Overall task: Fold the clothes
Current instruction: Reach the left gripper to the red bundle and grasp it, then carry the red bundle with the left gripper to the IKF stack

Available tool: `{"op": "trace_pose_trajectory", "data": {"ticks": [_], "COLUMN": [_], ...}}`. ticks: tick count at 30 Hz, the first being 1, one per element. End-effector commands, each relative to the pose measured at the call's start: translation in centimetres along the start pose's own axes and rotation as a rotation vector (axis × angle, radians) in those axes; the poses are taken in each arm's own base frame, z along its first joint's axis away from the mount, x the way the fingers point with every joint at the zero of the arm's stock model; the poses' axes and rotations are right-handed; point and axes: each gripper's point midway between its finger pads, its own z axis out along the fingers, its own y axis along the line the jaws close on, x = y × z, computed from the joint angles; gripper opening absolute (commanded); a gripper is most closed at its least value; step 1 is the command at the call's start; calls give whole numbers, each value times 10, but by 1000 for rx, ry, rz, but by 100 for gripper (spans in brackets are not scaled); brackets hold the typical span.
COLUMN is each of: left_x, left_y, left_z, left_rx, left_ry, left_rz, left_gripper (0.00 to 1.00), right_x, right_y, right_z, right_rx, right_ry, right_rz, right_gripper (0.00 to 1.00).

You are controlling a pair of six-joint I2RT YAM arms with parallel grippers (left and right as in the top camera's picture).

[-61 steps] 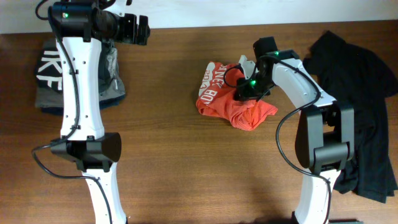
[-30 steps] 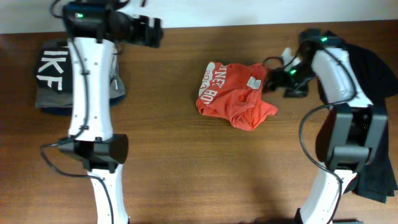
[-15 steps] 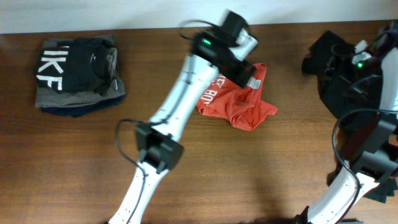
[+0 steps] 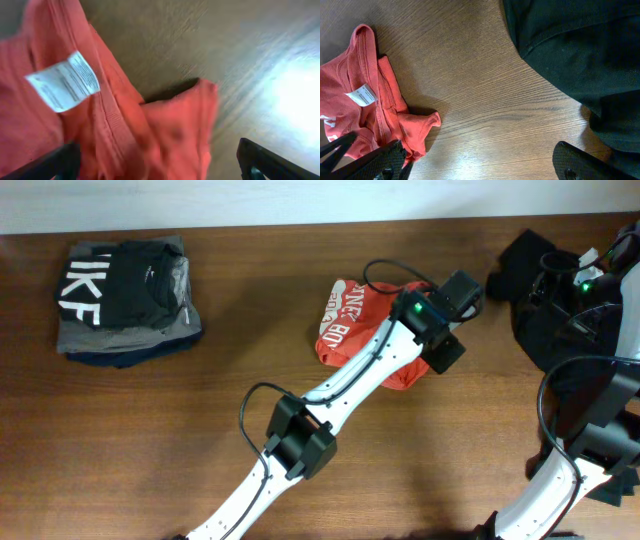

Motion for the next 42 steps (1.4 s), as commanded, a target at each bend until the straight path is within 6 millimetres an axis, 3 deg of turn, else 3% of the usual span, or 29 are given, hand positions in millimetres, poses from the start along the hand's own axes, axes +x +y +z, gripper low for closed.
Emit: {"op": "trace_pose_trajectory", "data": {"ticks": [1, 5, 13, 18, 20, 21, 23, 27, 29, 30, 32, 36, 37, 40, 41, 42], "left_x": [13, 17, 33, 39, 39, 39, 40, 41, 42, 44, 44, 33, 24, 7, -2, -5], "left_y": [24, 35, 32, 33, 34, 35, 38, 41, 46, 51, 65, 115, 138, 175, 198, 207], "left_z": [25, 41, 79, 88, 88, 88, 88, 88, 88, 87, 78, 25, -8, -65, -103, -118], "left_rx": [-99, -170, -172, -174, -175, -175, -176, -179, -189, -203, -245, -372, -409, -442, -467, -479], "left_ry": [41, 48, 88, 102, 102, 103, 107, 112, 116, 120, 127, 108, 70, -28, -100, -129], "left_rz": [-78, -83, -76, -75, -78, -79, -83, -87, -91, -95, -101, -107, -142, -196, -218, -227], "left_gripper": [99, 99, 99, 93, 77, 61, 42, 24, 3, 0, 1, 0, 0, 0, 0, 0], "right_x": [-3, -3, -3, -3, -3, -3, -3, -3, -3, -3, -3, -3, -3, -3, -3, -3], "right_y": [7, 8, 8, 8, 8, 8, 8, 8, 8, 8, 8, 8, 8, 8, 8, 8], "right_z": [-14, -14, -14, -14, -14, -14, -14, -14, -14, -14, -14, -14, -14, -14, -14, -14], "right_rx": [-5, -12, -12, -12, -12, -12, -12, -12, -12, -12, -12, -12, -12, -12, -12, -12], "right_ry": [-38, -37, -37, -37, -37, -37, -37, -37, -37, -37, -36, -37, -38, -38, -38, -38], "right_rz": [-16, -17, -16, -16, -17, -17, -17, -17, -21, -23, -24, -25, -24, -25, -25, -25], "right_gripper": [99, 99, 99, 99, 99, 99, 99, 99, 99, 99, 99, 99, 99, 99, 99, 99]}}
